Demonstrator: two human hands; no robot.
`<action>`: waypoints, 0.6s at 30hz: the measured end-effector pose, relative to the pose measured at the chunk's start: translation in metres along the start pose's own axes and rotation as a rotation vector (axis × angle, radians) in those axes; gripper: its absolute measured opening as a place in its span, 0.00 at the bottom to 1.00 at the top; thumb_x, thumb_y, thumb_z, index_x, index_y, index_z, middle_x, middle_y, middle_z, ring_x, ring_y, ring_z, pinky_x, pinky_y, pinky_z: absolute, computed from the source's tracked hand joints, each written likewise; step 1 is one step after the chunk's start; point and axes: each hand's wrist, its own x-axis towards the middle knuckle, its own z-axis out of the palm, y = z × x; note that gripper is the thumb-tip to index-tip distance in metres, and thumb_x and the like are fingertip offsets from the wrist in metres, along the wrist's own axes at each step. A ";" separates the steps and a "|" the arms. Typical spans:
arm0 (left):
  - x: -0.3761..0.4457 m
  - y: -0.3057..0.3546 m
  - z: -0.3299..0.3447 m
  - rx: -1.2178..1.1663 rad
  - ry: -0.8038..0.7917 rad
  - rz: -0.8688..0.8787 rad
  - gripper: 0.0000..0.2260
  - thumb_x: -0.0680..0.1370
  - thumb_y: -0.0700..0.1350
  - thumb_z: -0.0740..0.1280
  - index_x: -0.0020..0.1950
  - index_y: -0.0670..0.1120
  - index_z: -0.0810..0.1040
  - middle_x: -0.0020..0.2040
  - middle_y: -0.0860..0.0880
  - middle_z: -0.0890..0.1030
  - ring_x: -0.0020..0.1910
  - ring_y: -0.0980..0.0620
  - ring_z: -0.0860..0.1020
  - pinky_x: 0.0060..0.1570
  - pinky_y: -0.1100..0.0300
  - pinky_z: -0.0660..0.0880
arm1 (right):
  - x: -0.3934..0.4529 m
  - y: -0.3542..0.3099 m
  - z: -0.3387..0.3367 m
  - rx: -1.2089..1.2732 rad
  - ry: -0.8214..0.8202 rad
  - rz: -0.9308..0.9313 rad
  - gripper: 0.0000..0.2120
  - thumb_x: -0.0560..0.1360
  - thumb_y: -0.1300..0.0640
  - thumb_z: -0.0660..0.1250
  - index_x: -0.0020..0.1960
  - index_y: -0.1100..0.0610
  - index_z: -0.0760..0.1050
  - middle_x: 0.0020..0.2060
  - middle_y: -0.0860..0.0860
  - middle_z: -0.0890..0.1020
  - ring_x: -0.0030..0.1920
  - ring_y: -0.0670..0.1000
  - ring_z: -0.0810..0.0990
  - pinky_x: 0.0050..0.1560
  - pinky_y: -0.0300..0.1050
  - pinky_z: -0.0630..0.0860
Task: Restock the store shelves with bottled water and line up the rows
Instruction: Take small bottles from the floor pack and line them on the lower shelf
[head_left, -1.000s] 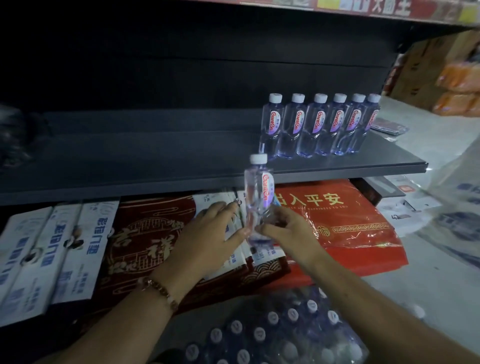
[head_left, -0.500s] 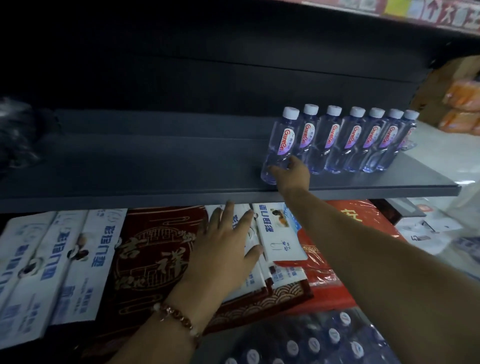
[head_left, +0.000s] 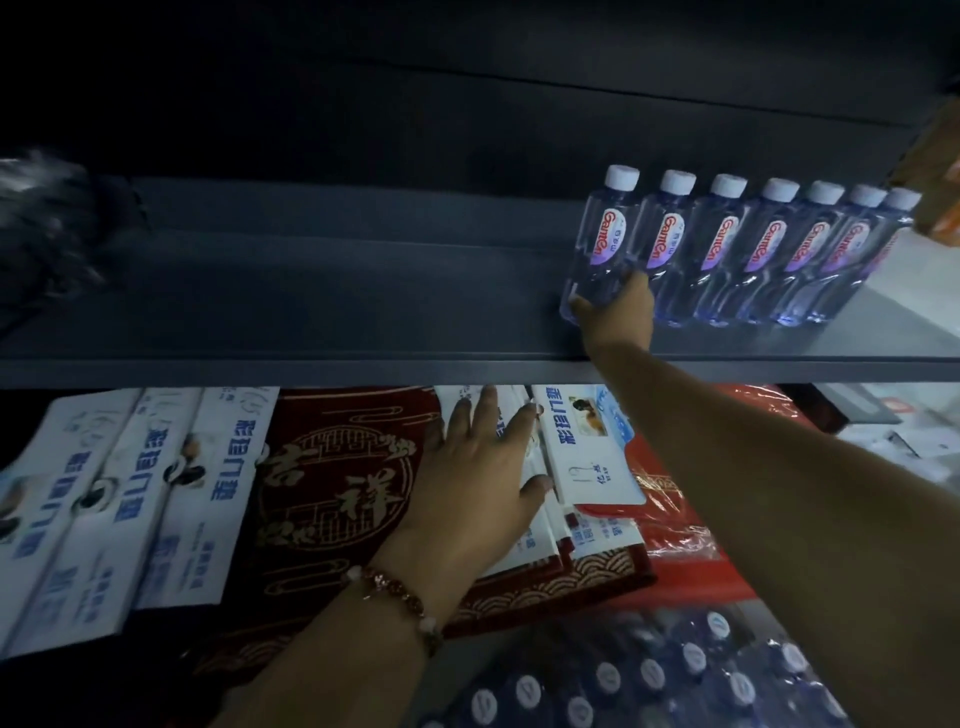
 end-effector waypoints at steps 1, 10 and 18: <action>-0.001 -0.001 0.001 0.006 -0.012 -0.003 0.33 0.83 0.61 0.58 0.83 0.56 0.47 0.83 0.45 0.44 0.82 0.42 0.46 0.79 0.43 0.48 | -0.006 0.000 -0.006 0.006 -0.025 -0.013 0.28 0.73 0.55 0.75 0.68 0.57 0.67 0.65 0.56 0.75 0.63 0.56 0.77 0.66 0.51 0.73; -0.046 0.014 0.025 0.129 -0.110 0.044 0.33 0.82 0.61 0.59 0.83 0.55 0.50 0.83 0.44 0.49 0.81 0.42 0.52 0.76 0.43 0.57 | -0.142 0.079 -0.094 -0.596 -0.455 -0.409 0.36 0.78 0.48 0.67 0.80 0.55 0.55 0.78 0.55 0.60 0.77 0.57 0.60 0.76 0.56 0.61; -0.117 0.031 0.140 0.316 -0.319 0.175 0.29 0.79 0.57 0.65 0.78 0.49 0.65 0.75 0.41 0.69 0.70 0.40 0.71 0.66 0.47 0.69 | -0.281 0.207 -0.129 -0.809 -0.802 -0.278 0.33 0.74 0.53 0.68 0.77 0.55 0.62 0.76 0.55 0.65 0.75 0.59 0.64 0.73 0.51 0.61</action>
